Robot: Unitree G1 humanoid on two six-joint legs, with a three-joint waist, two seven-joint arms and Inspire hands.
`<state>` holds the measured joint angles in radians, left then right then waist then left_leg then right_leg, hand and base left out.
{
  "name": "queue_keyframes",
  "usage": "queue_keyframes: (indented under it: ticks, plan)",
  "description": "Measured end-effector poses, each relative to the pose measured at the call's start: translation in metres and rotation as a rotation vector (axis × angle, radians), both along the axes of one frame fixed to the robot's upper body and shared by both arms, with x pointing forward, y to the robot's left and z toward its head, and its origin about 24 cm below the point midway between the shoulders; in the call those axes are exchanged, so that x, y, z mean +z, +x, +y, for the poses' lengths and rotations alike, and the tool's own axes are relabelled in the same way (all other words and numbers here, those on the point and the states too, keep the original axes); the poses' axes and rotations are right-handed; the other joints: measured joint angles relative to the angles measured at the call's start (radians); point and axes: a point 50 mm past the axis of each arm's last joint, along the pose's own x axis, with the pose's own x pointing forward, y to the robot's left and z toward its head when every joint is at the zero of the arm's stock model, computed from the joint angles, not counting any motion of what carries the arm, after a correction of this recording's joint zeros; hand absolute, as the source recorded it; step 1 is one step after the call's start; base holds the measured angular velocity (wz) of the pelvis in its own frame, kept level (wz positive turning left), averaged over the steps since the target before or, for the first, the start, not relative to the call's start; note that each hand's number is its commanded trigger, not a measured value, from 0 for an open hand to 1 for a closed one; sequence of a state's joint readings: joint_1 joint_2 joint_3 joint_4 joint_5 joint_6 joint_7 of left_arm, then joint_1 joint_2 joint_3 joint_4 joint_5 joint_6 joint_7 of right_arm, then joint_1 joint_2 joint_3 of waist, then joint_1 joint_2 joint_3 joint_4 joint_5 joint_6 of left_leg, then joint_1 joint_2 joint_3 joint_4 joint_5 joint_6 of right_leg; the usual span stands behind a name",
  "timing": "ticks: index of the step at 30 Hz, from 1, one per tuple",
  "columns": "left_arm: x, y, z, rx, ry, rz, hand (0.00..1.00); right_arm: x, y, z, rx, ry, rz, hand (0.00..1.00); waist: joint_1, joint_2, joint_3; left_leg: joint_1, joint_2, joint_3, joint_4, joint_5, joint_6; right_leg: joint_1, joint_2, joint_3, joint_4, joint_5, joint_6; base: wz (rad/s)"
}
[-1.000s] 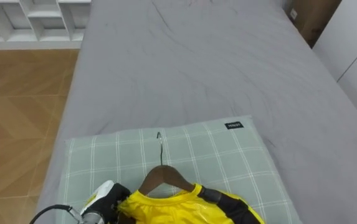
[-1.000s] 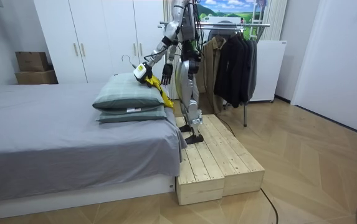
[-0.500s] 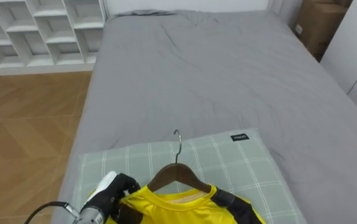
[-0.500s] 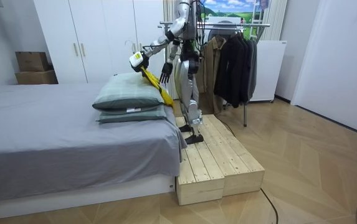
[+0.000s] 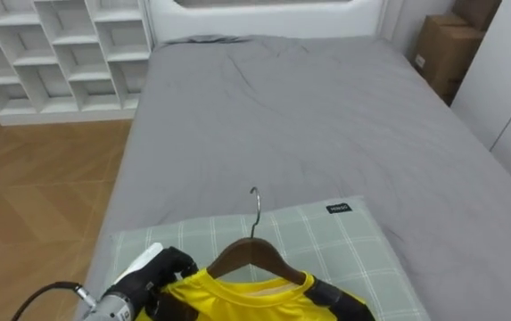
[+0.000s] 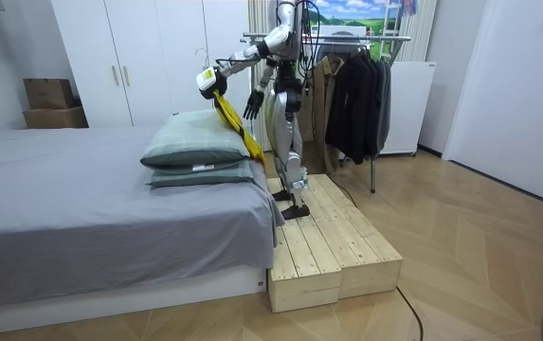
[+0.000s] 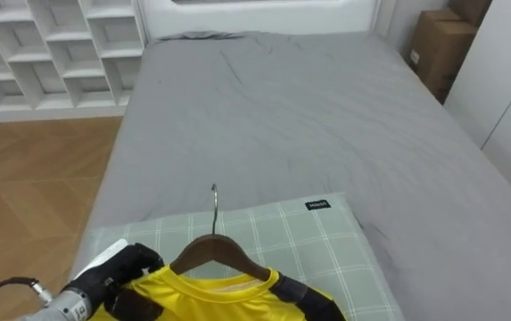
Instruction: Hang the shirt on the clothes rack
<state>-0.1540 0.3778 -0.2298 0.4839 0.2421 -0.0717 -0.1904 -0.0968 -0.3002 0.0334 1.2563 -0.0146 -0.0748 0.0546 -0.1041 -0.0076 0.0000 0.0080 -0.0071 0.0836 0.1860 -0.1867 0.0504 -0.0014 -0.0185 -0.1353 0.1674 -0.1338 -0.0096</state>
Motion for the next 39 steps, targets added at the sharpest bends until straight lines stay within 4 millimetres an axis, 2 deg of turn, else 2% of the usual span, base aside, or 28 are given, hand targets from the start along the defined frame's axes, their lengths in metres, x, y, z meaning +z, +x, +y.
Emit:
queue_keyframes:
  ticks: [3,9,11,17,20,23,31,39]
  plan:
    - [0.002,0.000,0.000,0.003,-0.010,-0.009,1.00,0.010,0.010,-0.010,0.010,-0.060,-0.062,0.00,0.004,-0.004,-0.0006,0.004,-0.001,0.000,-0.007,0.000,0.000,0.002,0.000,0.002,0.000,-0.001,0.001,0.00]
    - [0.009,-0.007,0.005,0.005,-0.012,-0.043,1.00,0.047,0.050,-0.023,0.129,-0.239,-0.264,0.00,-0.003,-0.004,-0.0006,0.022,-0.003,0.002,-0.009,0.000,0.000,0.019,-0.001,-0.002,0.000,-0.002,0.002,0.00]
    - [0.009,-0.011,0.005,0.007,-0.015,-0.045,1.00,0.066,0.070,-0.016,0.188,-0.287,-0.377,0.00,-0.003,-0.005,-0.0013,0.023,0.000,0.005,-0.008,0.000,0.000,0.017,0.000,0.003,-0.001,-0.002,0.002,-0.02]
    - [0.018,-0.017,0.003,-0.010,-0.021,-0.087,1.00,0.116,0.097,0.005,0.340,-0.437,-0.652,0.00,0.005,-0.005,-0.0015,0.024,0.000,0.010,-0.006,0.000,0.000,0.018,-0.001,0.011,0.000,-0.002,0.002,-0.01]
    - [0.022,-0.016,0.004,-0.004,-0.024,-0.102,1.00,0.132,0.102,0.014,0.379,-0.472,-0.744,0.00,0.009,-0.005,-0.0015,0.037,0.000,0.014,-0.013,0.000,0.000,0.026,0.000,0.018,0.001,-0.002,0.002,-0.07]
    - [0.022,-0.016,0.004,-0.001,-0.026,-0.103,1.00,0.141,0.101,0.018,0.379,-0.490,-0.799,0.00,0.025,-0.005,-0.0014,0.050,0.001,0.023,-0.019,0.000,0.000,0.031,0.002,0.028,0.001,-0.002,0.002,-0.08]
    - [0.022,-0.016,0.003,-0.014,-0.032,-0.093,1.00,0.166,0.108,0.034,0.435,-0.543,-0.927,0.00,0.032,-0.005,-0.0013,0.050,0.001,0.023,-0.022,0.000,0.000,0.030,0.003,0.029,0.001,-0.003,0.003,-0.01]
    - [0.019,-0.022,0.002,-0.017,-0.038,-0.087,1.00,0.172,0.110,0.048,0.487,-0.559,-0.987,0.00,0.040,-0.004,-0.0012,0.050,0.002,0.024,-0.023,0.000,0.000,0.029,0.004,0.030,0.002,-0.003,0.003,0.00]
